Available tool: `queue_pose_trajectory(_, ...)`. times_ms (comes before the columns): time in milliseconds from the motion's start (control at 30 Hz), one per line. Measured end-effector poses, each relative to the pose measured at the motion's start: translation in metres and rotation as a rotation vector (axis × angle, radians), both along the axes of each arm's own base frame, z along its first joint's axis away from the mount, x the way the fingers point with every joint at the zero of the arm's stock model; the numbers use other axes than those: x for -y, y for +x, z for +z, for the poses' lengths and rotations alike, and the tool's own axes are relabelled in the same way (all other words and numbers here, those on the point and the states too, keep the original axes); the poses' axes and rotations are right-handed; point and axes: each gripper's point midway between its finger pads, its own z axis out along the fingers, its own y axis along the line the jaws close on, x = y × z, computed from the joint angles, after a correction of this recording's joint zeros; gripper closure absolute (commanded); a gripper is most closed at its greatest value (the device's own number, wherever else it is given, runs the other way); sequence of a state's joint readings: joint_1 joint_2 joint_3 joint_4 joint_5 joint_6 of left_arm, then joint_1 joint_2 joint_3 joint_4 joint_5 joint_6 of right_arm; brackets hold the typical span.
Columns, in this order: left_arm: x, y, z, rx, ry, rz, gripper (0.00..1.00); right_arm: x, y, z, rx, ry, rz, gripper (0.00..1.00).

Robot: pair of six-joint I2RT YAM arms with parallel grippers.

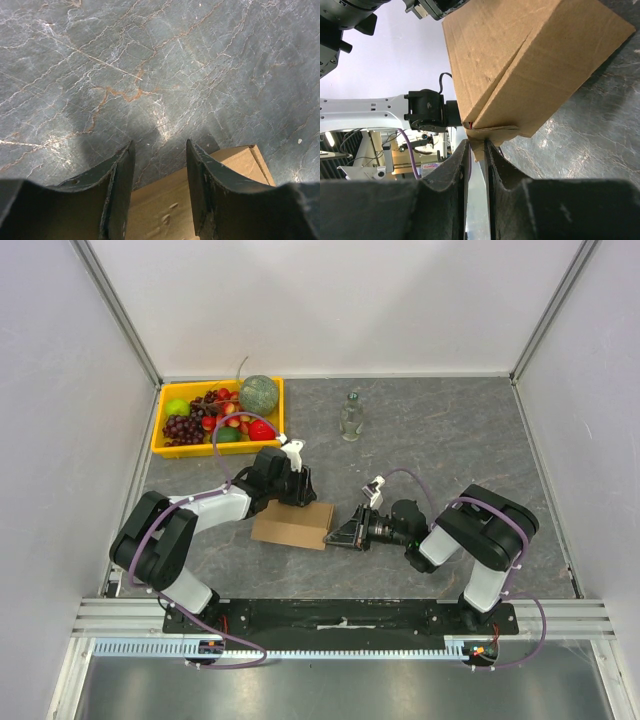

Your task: Fold the paper box

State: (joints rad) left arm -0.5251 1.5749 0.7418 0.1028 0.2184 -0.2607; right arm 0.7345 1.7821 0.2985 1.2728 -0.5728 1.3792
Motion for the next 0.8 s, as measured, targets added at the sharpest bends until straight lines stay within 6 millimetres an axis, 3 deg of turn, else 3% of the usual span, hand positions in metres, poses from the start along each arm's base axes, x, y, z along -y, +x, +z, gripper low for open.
queue_pose_trajectory(567,0.0,-0.001,-0.001,-0.003,-0.001,0.0,0.49,0.005,-0.004,-0.001,-0.024,-0.003,-0.005,0.7)
queue_pose_trajectory(800,0.002,-0.006,-0.003,-0.012,0.004,-0.01,0.49,0.006,-0.005,0.009,-0.016,0.006,-0.002,0.62)
